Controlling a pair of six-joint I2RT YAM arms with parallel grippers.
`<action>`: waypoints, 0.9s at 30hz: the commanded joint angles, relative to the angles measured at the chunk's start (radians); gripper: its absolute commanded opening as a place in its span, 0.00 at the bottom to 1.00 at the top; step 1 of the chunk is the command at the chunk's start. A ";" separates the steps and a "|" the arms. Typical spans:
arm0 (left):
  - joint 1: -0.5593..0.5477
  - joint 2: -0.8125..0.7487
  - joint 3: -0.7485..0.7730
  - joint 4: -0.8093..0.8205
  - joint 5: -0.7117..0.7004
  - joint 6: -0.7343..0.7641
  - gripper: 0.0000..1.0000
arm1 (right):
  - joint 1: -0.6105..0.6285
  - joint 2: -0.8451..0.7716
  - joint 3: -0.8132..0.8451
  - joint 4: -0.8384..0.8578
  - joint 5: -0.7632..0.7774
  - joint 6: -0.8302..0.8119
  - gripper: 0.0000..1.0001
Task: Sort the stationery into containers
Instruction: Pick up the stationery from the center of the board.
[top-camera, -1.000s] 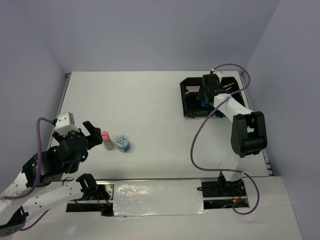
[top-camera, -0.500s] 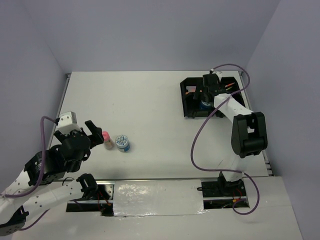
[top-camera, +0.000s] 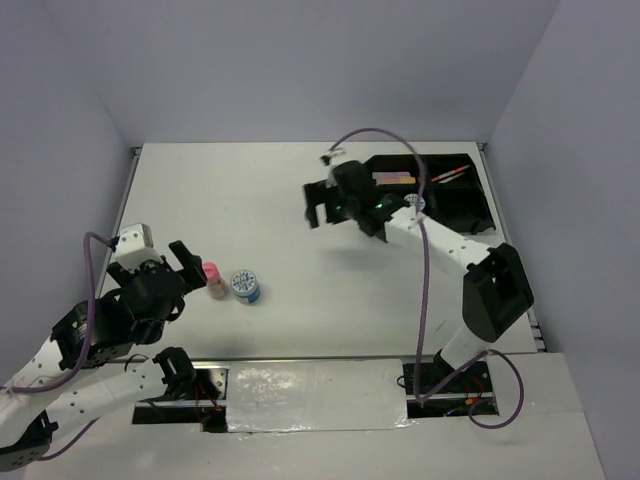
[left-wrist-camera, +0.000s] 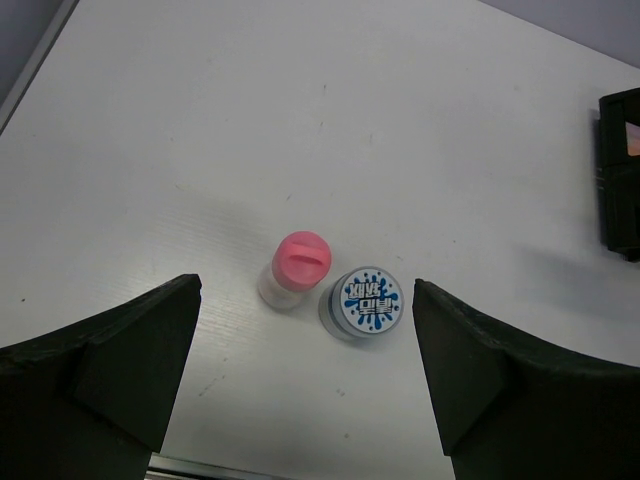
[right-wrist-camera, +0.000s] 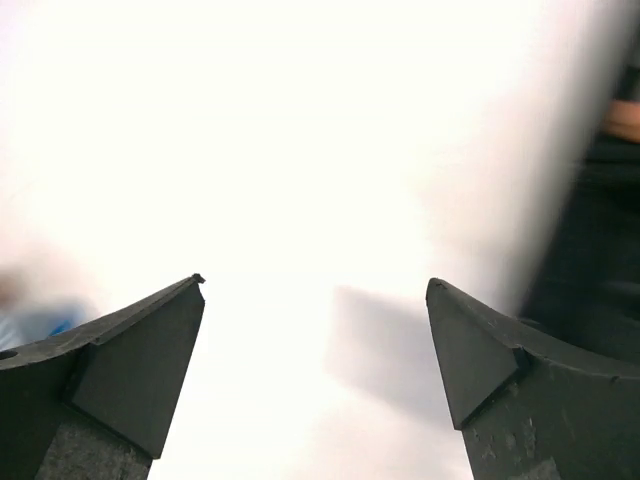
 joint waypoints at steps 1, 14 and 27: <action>0.004 0.012 0.025 -0.083 -0.072 -0.096 0.99 | 0.172 0.008 0.006 0.084 -0.224 -0.035 1.00; 0.006 -0.087 0.045 -0.231 -0.144 -0.265 0.99 | 0.438 0.275 0.087 0.320 -0.252 -0.158 1.00; 0.006 -0.090 0.028 -0.143 -0.111 -0.175 0.99 | 0.527 0.381 0.179 0.269 -0.229 -0.244 1.00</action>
